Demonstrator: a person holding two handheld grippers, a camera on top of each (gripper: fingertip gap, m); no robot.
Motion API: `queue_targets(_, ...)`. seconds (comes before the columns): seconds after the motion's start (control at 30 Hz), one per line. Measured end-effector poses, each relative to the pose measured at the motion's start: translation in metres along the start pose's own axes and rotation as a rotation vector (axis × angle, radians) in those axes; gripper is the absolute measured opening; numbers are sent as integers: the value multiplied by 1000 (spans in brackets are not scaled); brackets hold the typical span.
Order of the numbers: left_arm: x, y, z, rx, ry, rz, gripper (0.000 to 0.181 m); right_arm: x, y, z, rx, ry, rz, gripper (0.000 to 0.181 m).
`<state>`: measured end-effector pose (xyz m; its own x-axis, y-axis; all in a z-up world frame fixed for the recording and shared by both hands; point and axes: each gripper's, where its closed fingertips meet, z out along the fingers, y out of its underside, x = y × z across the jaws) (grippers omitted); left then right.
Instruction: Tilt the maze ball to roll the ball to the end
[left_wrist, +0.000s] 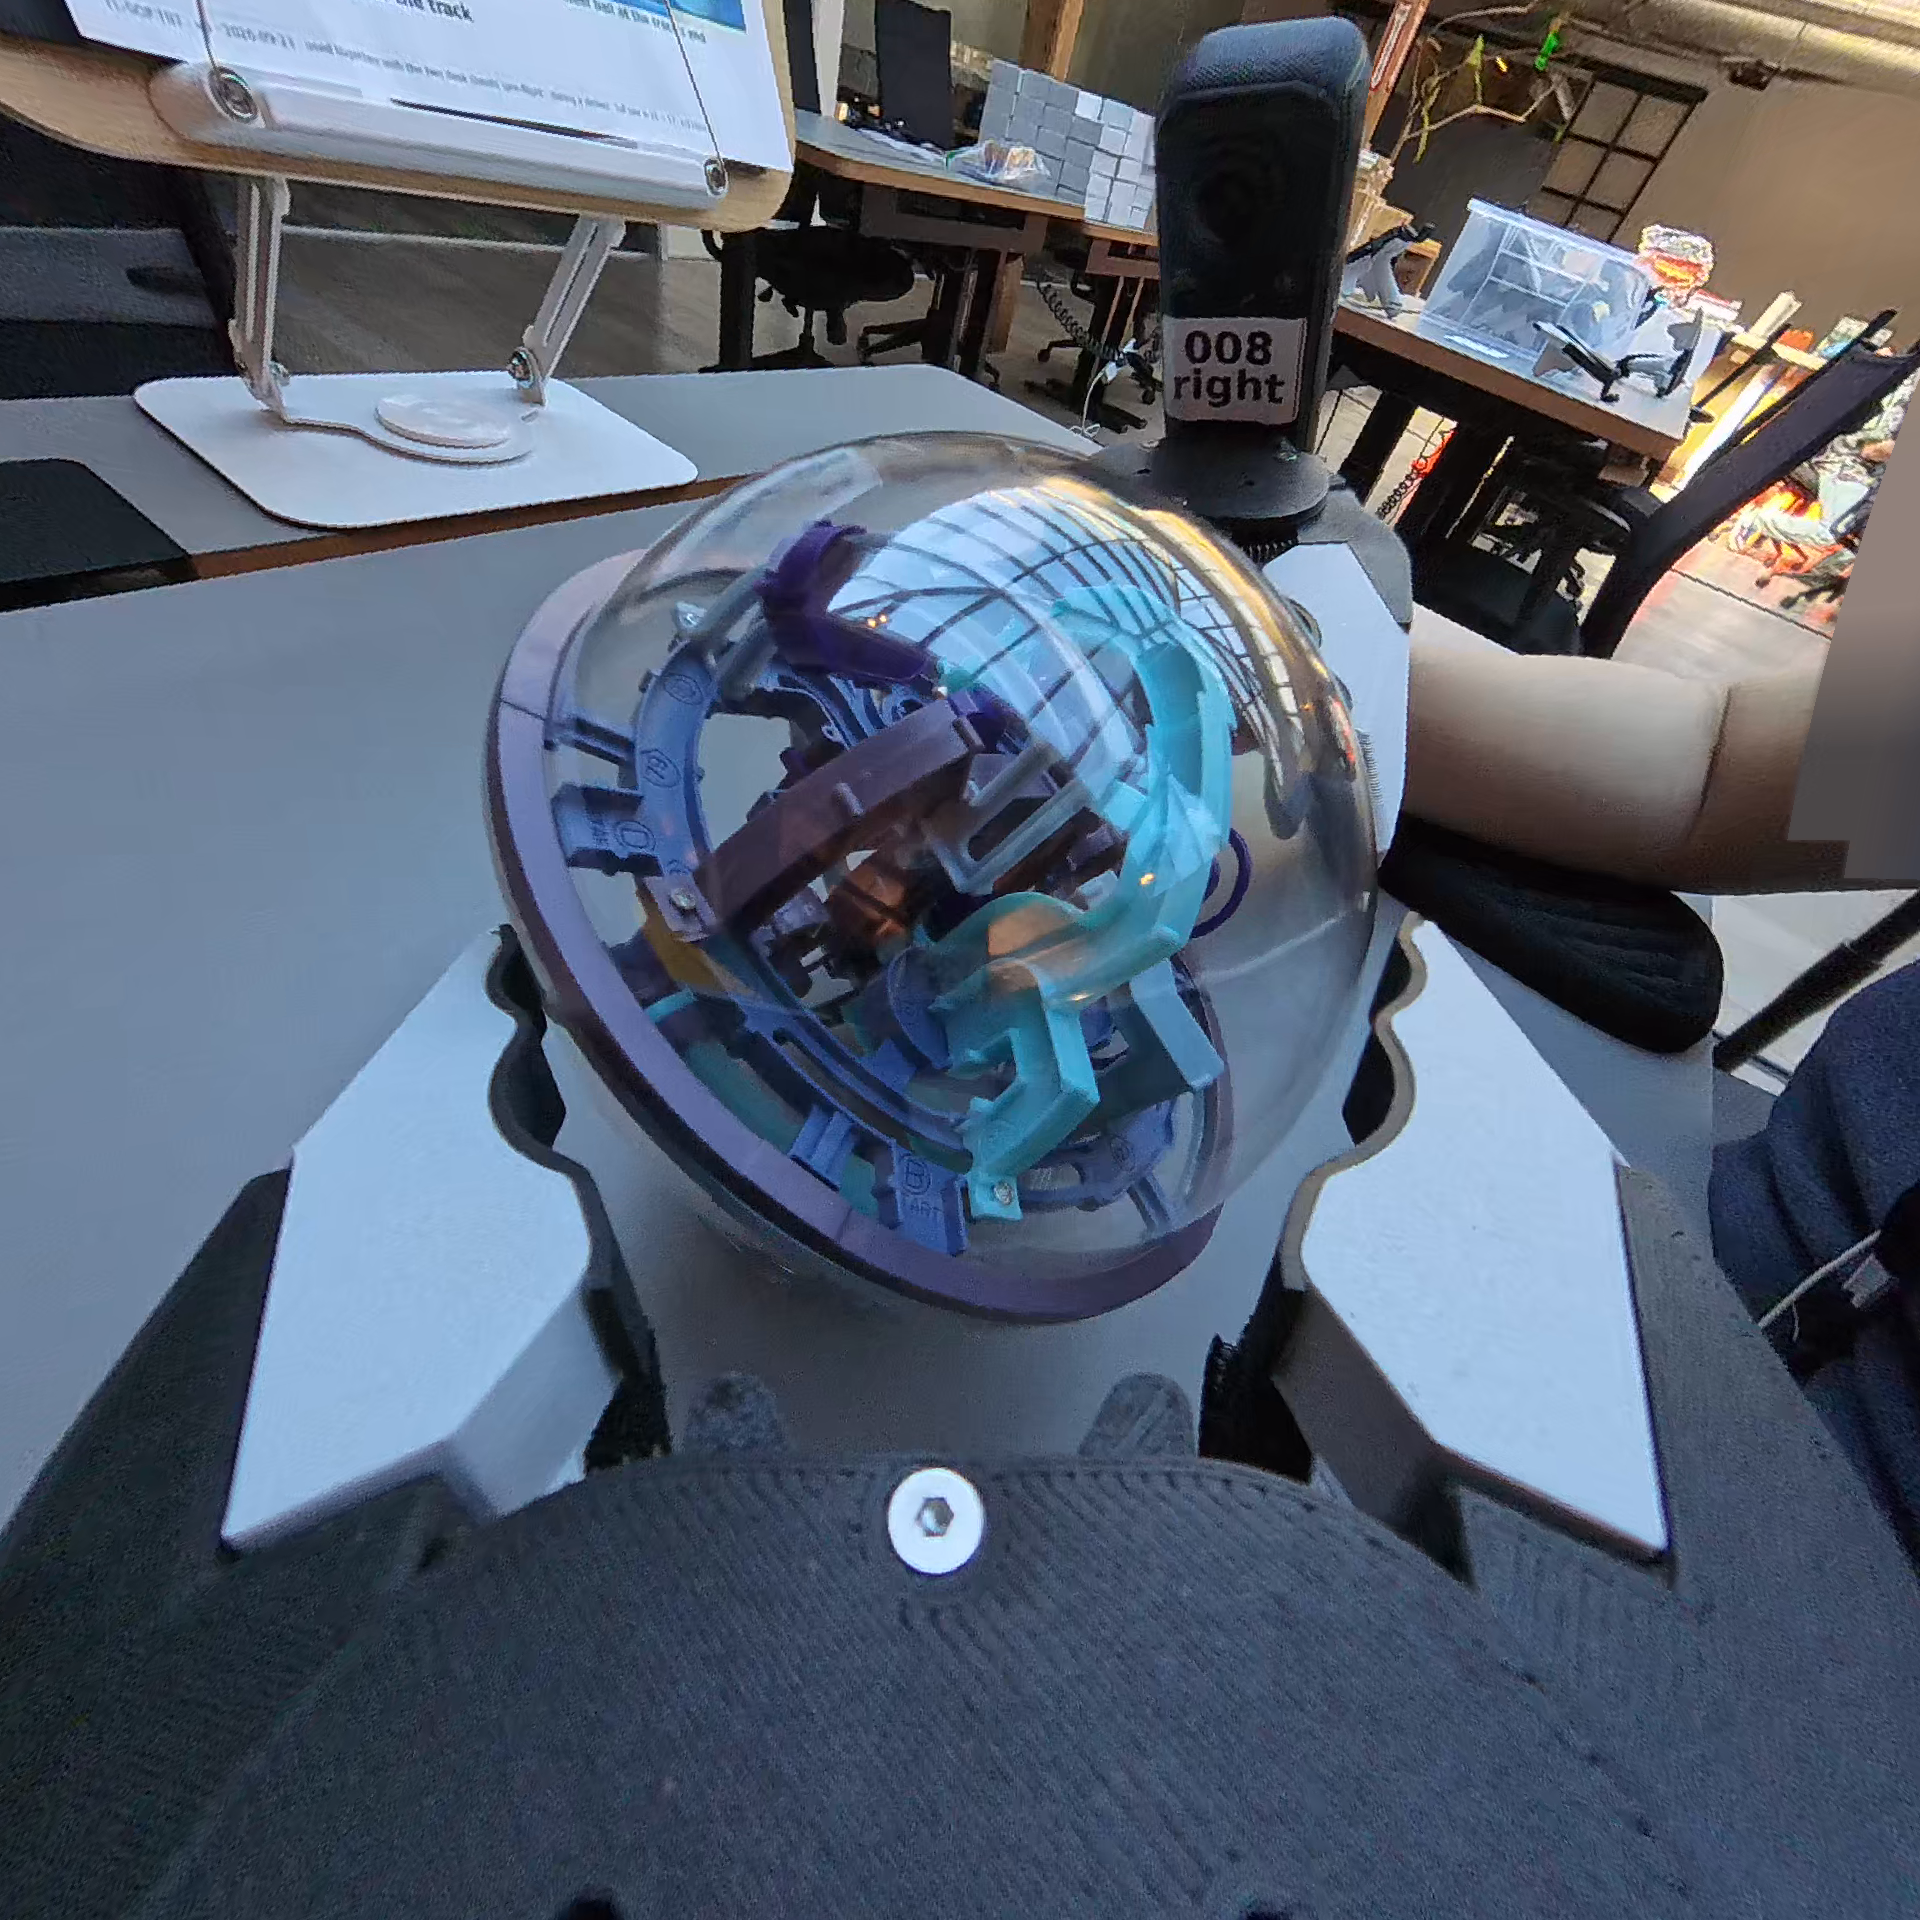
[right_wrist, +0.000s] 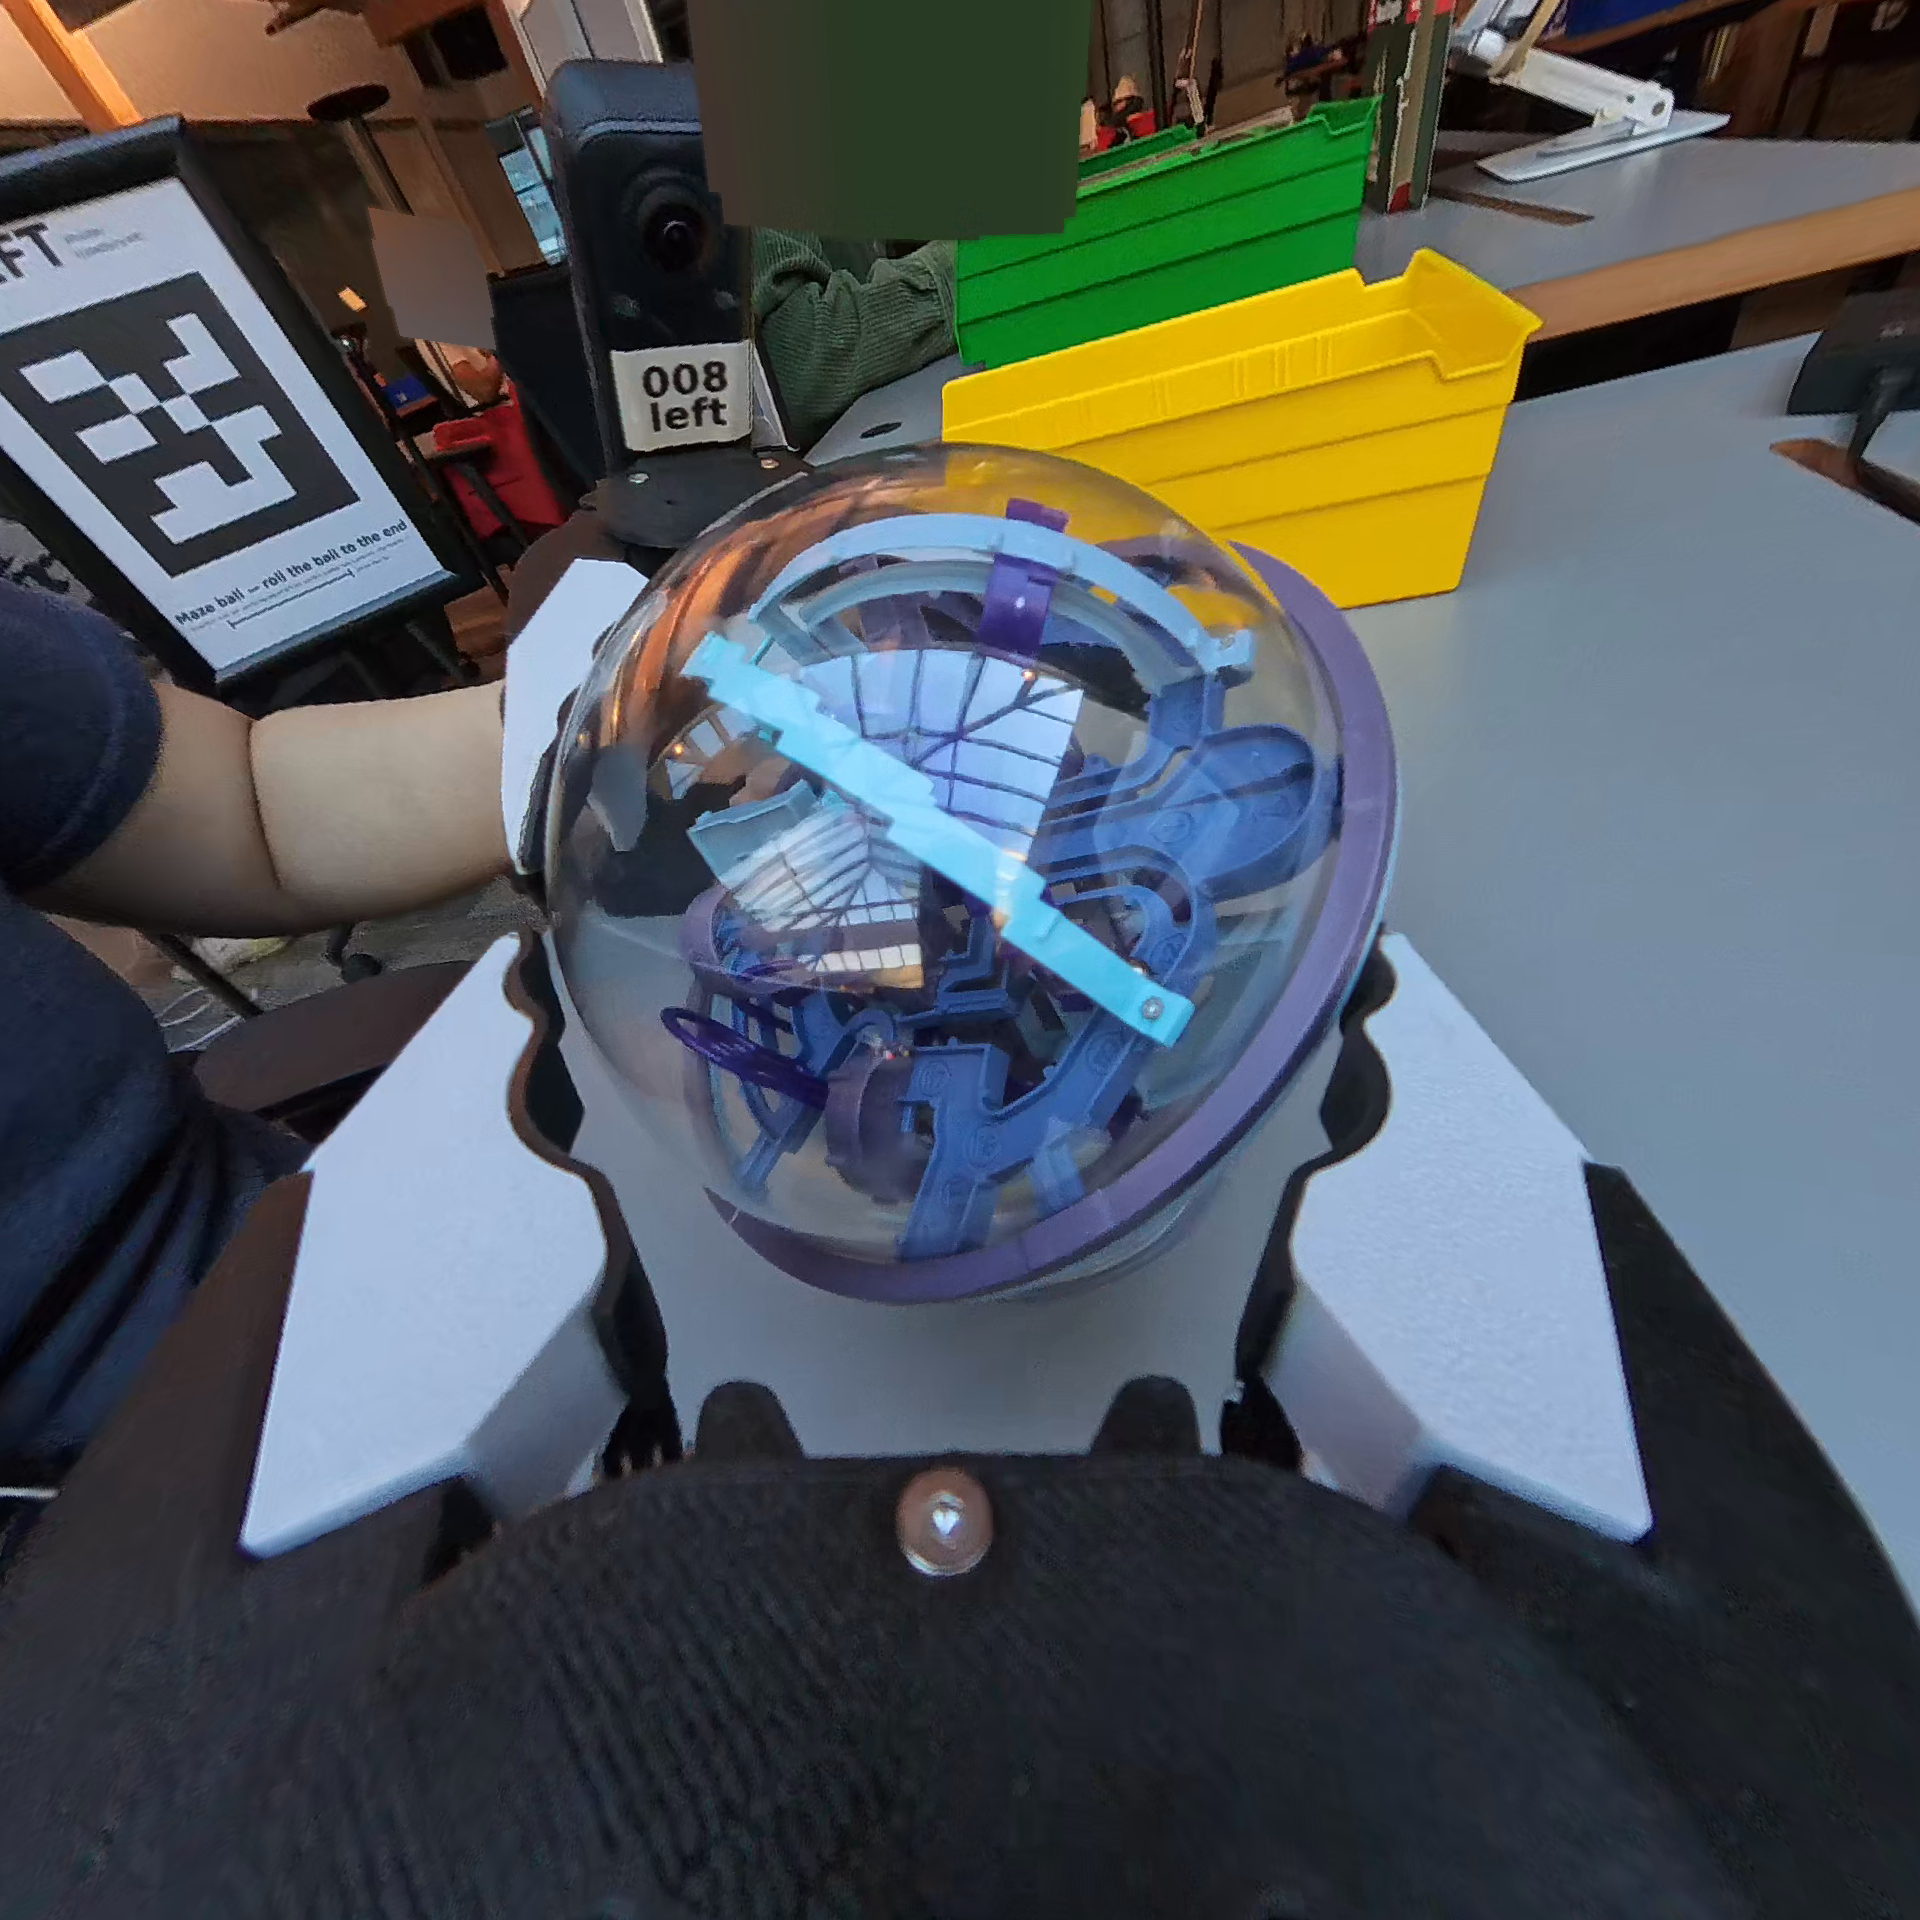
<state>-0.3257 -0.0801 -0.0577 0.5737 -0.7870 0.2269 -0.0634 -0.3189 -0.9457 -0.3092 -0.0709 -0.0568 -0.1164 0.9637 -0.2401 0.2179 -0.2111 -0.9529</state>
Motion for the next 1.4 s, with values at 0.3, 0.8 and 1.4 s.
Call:
queue_targets(0.3, 2, 5, -12, -67, -21, 272, 157, -1, -4, -14, 47, 125, -370, 154)
queue_targets(0.8, -24, 28, -3, -193, -108, 802, 158, 18, 26, 2, -106, 383, -924, 153)
queue_targets(1.4, -20, 27, 7, -110, -115, 851, 157, 9, 19, 4, -86, 328, -847, 151)
